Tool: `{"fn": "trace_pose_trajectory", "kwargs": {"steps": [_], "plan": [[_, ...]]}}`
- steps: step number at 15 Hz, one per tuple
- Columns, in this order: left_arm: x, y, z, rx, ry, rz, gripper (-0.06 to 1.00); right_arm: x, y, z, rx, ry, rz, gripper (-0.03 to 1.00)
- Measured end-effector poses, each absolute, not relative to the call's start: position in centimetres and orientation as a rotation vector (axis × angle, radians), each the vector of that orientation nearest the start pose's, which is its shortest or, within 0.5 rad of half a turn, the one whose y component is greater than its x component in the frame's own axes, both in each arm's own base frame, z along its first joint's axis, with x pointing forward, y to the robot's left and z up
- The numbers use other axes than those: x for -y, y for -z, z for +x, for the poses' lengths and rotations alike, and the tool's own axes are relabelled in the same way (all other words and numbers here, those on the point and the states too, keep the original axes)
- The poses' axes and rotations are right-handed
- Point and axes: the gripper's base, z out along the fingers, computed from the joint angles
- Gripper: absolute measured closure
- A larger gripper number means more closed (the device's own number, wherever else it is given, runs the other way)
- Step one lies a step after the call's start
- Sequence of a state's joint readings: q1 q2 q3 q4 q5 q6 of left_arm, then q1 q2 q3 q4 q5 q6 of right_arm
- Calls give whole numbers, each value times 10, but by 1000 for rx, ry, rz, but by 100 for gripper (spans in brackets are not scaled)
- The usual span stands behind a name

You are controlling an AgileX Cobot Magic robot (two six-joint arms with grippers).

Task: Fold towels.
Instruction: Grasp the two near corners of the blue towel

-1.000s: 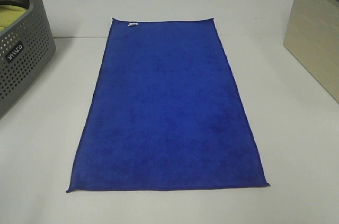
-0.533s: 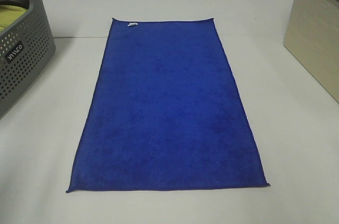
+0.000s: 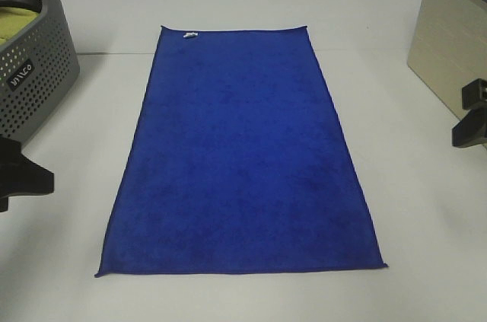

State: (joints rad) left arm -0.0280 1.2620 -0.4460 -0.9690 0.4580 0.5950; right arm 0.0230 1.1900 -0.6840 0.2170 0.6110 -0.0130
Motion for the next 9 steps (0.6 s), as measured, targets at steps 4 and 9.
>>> {"fn": "trace_pose_trajectory", "kwargs": {"steps": [4,9], "plan": [[48,-155,212,-2617,760,-226,31,-32,-201,247,-2800,-447,29,33],[53,-116,221,-2702,843,-237,31,-42,-155,263,-2920,-618,37,29]]}}
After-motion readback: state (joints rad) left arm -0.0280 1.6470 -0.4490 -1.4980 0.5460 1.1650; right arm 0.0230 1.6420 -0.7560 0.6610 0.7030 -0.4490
